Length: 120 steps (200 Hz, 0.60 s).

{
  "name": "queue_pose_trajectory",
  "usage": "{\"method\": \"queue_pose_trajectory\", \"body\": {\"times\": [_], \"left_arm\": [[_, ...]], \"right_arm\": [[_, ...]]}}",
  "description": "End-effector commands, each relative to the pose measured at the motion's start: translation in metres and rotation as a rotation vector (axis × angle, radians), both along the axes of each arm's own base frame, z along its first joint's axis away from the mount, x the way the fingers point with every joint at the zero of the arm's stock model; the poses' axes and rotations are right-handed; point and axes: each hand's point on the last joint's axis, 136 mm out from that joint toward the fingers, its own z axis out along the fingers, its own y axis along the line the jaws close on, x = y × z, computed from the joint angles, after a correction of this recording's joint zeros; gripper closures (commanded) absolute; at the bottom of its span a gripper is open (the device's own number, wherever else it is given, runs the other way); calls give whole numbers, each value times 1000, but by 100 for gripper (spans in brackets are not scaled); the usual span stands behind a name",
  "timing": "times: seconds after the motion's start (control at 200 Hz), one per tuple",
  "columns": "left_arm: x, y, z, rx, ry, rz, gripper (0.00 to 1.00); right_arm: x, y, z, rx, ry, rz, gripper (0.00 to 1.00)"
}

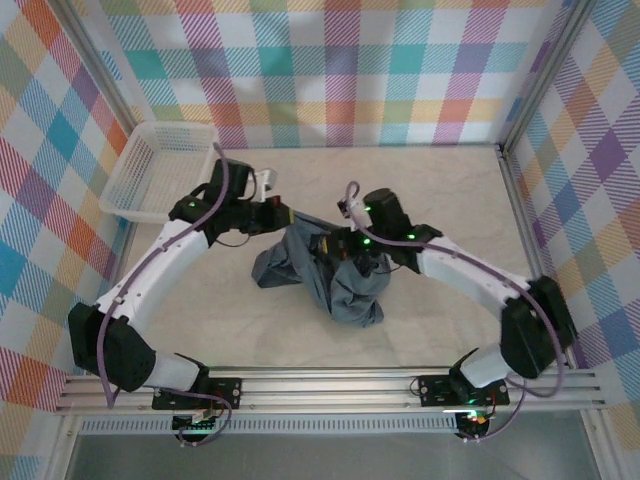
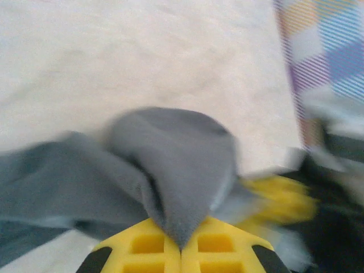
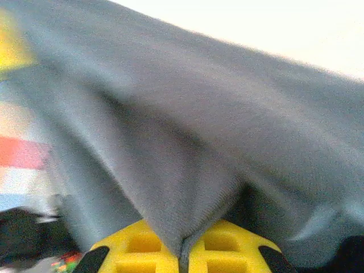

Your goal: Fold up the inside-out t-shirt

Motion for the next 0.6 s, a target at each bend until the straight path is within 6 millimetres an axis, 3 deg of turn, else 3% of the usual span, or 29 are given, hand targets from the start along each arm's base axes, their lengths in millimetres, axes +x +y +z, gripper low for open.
{"method": "queue_pose_trajectory", "body": {"times": [0.0,0.05,0.13,0.245,0.345,0.41,0.485,0.595], "left_arm": [[5,56,-58,171,63,114,100],[4,61,-67,178,65,110,100],[2,58,-63,150,33,76,99],[-10,41,-29,54,-95,-31,60],[-31,23,6,15,-266,-168,40],[-50,5,16,33,-361,-287,38],[-67,-14,11,114,-431,-404,38],[-70,-39,-4,260,-512,-493,42]], "right_arm": [[-32,-5,101,372,-99,208,100],[-35,-13,111,436,-67,241,100],[-34,-18,117,475,-25,275,100],[-30,-17,108,428,1,285,100],[-25,-17,102,397,5,278,100],[-24,-17,102,389,6,286,100],[-25,-16,105,389,8,306,100],[-25,-15,109,390,8,313,100]]}}
